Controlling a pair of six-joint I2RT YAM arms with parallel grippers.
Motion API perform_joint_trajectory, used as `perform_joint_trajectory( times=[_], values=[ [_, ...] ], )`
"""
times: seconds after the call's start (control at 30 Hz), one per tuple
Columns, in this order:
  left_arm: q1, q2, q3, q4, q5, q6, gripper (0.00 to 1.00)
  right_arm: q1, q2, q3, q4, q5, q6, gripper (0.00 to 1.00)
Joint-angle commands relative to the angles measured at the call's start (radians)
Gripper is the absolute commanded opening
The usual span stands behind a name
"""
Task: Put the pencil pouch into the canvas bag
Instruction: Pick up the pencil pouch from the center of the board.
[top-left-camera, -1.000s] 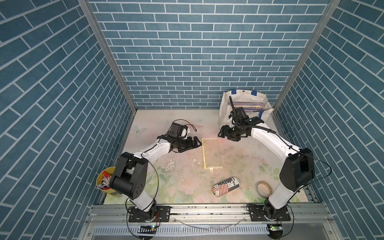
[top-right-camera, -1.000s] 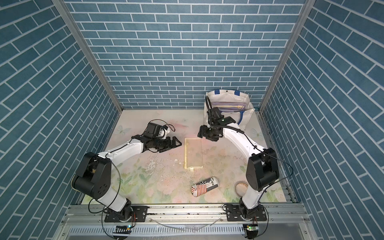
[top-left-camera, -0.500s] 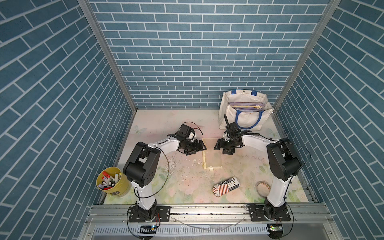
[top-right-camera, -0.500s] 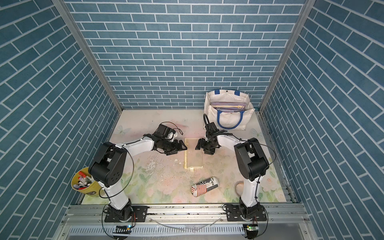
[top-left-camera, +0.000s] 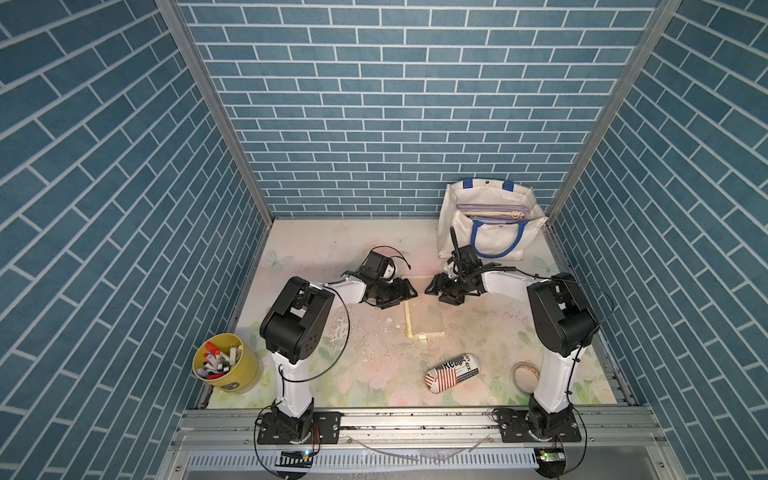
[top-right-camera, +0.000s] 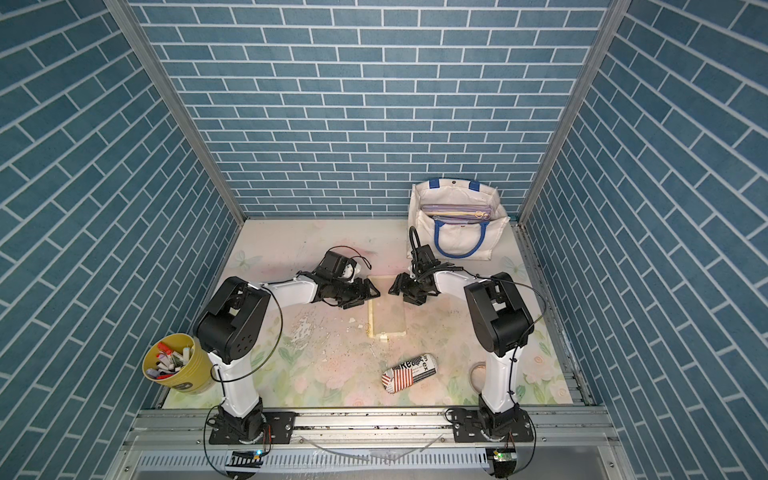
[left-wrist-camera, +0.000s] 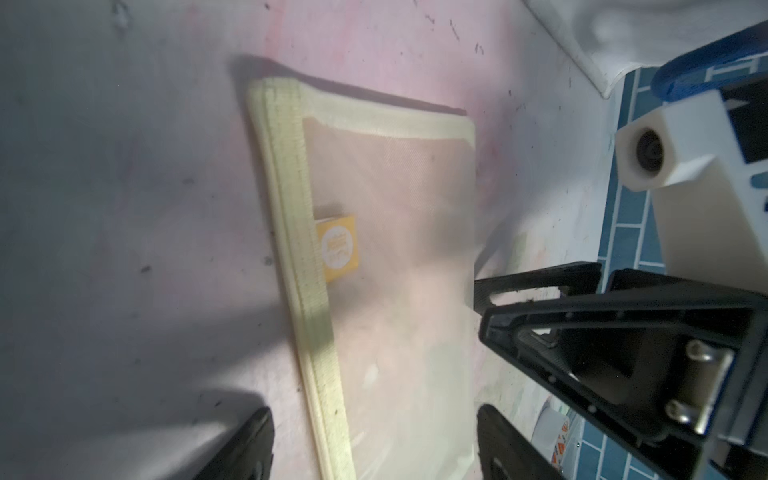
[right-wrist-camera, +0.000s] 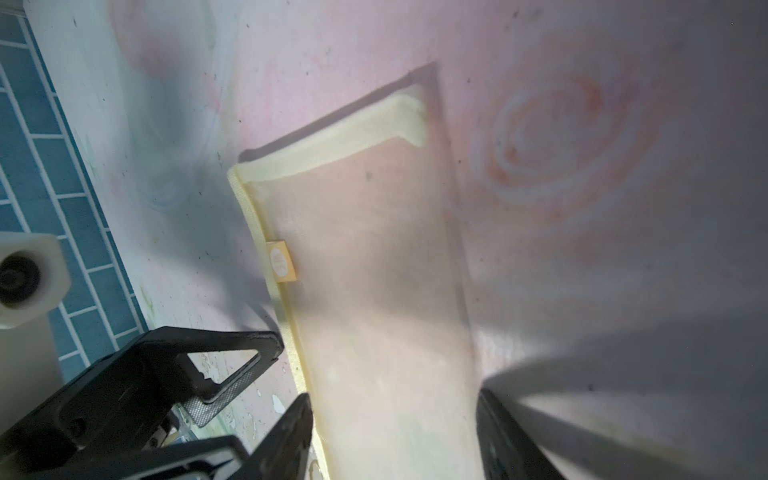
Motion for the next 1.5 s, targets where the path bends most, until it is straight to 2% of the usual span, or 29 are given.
perform_joint_trajectory(
  times=[0.0,0.2,0.3,0.5,0.77,0.93,1.1,1.27,1.47],
  values=[
    [-0.01,0.041,-0.008,0.056,-0.005,-0.042,0.75,-0.001,0.033,-0.04,0.006,-0.011,0.024,0.62],
    [-0.014,0.048,-0.031,0.156,0.003,-0.08,0.68,0.006,0.032,-0.051,0.079,-0.064,0.045,0.59],
    [-0.014,0.051,-0.032,0.162,0.005,-0.077,0.61,0.016,0.027,-0.053,0.101,-0.071,0.044,0.59],
    [-0.014,0.042,-0.038,0.181,0.005,-0.079,0.4,0.022,0.023,-0.053,0.102,-0.074,0.042,0.57],
    [-0.006,-0.003,-0.063,0.191,0.024,-0.071,0.0,0.022,-0.053,-0.066,0.062,-0.087,0.012,0.56],
    [0.034,-0.108,-0.109,0.207,0.059,-0.059,0.0,0.013,-0.17,-0.105,0.026,-0.105,0.008,0.58],
    [0.084,-0.229,-0.155,0.249,0.126,-0.064,0.0,-0.008,-0.251,-0.08,-0.006,-0.165,-0.008,0.58],
    [0.101,-0.328,-0.175,0.291,0.189,-0.067,0.0,-0.029,-0.273,-0.025,0.034,-0.286,-0.025,0.59],
    [0.102,-0.381,-0.165,0.285,0.236,-0.041,0.0,-0.034,-0.268,0.024,0.137,-0.432,0.007,0.6]
  ],
)
